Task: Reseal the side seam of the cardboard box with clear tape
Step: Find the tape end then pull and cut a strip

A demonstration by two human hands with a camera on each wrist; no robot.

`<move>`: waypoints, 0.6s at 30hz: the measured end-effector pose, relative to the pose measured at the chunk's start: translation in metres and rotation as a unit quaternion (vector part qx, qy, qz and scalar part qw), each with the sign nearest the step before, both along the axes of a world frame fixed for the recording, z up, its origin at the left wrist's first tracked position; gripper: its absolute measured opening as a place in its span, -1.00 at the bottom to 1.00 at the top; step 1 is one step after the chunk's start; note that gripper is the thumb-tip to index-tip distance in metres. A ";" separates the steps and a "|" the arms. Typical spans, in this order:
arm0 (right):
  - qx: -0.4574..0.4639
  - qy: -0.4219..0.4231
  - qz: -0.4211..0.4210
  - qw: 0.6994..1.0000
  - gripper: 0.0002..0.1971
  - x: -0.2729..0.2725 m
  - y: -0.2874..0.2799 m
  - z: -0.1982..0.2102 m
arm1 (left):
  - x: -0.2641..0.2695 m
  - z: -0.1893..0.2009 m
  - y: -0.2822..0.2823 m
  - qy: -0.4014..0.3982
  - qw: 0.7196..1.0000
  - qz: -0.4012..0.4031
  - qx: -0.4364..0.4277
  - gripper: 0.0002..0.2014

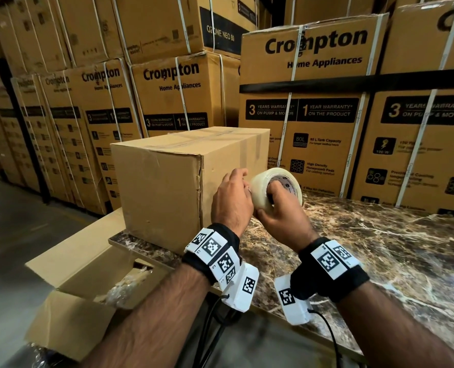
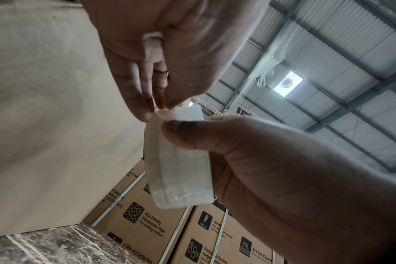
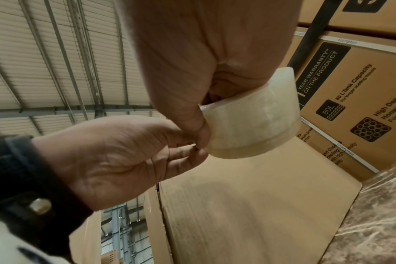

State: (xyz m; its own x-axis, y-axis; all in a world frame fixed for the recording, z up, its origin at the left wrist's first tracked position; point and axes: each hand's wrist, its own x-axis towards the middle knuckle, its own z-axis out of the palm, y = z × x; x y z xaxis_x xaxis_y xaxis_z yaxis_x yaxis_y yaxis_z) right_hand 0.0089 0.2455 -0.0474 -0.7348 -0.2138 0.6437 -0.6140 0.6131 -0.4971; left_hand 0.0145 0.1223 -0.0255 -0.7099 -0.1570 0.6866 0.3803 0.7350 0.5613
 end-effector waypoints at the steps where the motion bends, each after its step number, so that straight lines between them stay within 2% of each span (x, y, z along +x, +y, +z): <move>1: -0.005 -0.002 0.002 1.000 -0.78 0.001 0.000 0.000 | 0.000 0.000 -0.001 -0.003 1.000 -0.003 -0.002 -0.64; 18: -0.037 -0.013 0.009 0.999 -0.76 0.003 -0.010 -0.009 | 0.001 -0.009 -0.007 -0.007 1.000 -0.014 0.018 -0.69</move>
